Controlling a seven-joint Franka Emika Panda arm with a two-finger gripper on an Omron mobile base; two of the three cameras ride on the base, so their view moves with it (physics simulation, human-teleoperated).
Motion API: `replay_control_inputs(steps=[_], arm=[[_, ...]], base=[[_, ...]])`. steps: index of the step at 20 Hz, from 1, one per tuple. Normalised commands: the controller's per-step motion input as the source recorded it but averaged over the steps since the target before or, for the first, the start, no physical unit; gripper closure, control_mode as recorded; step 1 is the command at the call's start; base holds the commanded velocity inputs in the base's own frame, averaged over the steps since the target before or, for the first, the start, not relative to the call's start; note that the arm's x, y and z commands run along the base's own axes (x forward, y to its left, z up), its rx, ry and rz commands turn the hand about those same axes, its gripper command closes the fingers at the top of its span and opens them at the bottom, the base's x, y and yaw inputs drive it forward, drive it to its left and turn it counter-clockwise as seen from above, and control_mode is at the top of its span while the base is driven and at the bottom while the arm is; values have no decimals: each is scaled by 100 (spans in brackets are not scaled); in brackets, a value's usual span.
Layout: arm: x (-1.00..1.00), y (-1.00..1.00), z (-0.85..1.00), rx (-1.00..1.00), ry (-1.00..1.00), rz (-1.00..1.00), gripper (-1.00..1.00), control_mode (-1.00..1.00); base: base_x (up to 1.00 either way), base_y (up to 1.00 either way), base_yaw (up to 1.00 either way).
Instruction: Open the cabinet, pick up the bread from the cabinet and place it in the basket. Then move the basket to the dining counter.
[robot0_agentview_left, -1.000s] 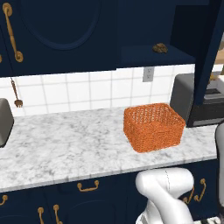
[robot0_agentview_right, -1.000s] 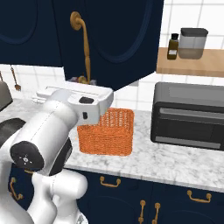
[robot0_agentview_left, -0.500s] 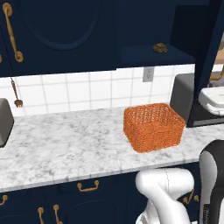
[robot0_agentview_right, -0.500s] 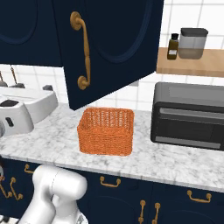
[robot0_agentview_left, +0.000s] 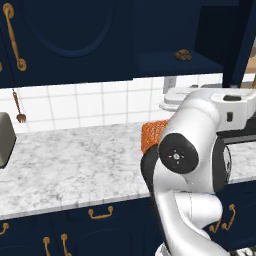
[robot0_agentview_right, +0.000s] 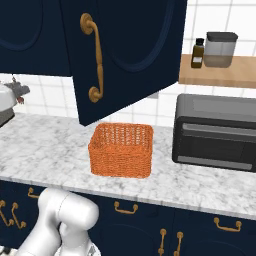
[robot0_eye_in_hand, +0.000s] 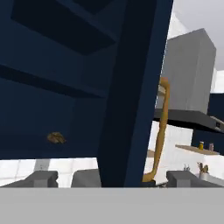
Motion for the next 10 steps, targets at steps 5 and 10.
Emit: replay_control_inputs(steps=[5, 10], arm=[[77, 12, -27, 0, -3, -62, -100, -100], [90, -16, -21, 0, 0, -49, -100, -100]], base=[[0, 0, 0], [0, 0, 0]])
